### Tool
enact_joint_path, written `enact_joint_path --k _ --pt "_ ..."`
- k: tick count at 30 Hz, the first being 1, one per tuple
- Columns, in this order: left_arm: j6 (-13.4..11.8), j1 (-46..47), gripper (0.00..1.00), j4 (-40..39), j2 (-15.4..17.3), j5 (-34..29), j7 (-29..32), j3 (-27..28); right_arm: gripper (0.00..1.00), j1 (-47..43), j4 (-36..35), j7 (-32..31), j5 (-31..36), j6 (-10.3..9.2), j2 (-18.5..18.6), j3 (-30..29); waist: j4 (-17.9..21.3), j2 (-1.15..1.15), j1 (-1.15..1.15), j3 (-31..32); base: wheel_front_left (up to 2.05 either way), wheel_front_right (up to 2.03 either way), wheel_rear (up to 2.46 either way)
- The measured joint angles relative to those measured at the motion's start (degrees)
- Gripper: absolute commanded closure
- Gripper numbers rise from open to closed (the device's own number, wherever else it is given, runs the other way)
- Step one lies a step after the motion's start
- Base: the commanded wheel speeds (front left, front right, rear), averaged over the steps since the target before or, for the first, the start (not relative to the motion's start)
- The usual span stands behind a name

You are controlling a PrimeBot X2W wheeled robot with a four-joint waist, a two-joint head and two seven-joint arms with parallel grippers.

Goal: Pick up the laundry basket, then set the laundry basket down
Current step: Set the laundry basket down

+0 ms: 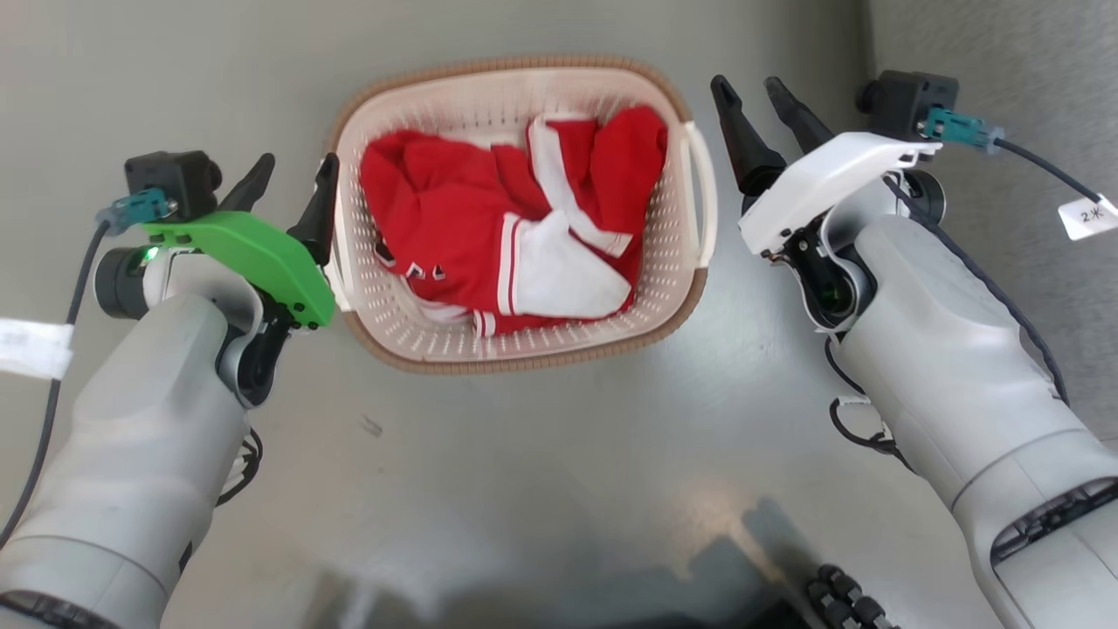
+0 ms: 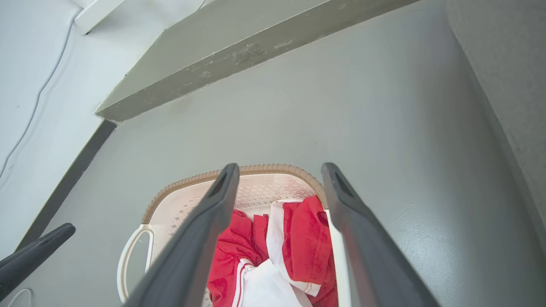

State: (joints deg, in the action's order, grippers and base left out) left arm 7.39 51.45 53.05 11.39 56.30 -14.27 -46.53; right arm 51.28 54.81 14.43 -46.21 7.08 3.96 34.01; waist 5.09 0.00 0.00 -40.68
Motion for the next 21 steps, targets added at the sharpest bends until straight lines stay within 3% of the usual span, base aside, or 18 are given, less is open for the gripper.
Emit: enact_joint_path --k 15,21 --pt "0.0 -8.0 0.0 -12.6 2.4 -5.2 -0.2 10.4 0.0 -9.0 -12.5 0.0 7.6 -0.21 1.5 -8.6 0.3 0.0 0.0 10.9 0.0 0.0 0.0" --pt "0.0 -12.7 0.0 -18.5 2.5 -8.2 -0.2 15.5 0.0 -13.5 -17.6 0.0 11.1 -1.21 1.5 -11.8 -0.1 0.0 0.0 15.3 0.0 0.0 0.0"
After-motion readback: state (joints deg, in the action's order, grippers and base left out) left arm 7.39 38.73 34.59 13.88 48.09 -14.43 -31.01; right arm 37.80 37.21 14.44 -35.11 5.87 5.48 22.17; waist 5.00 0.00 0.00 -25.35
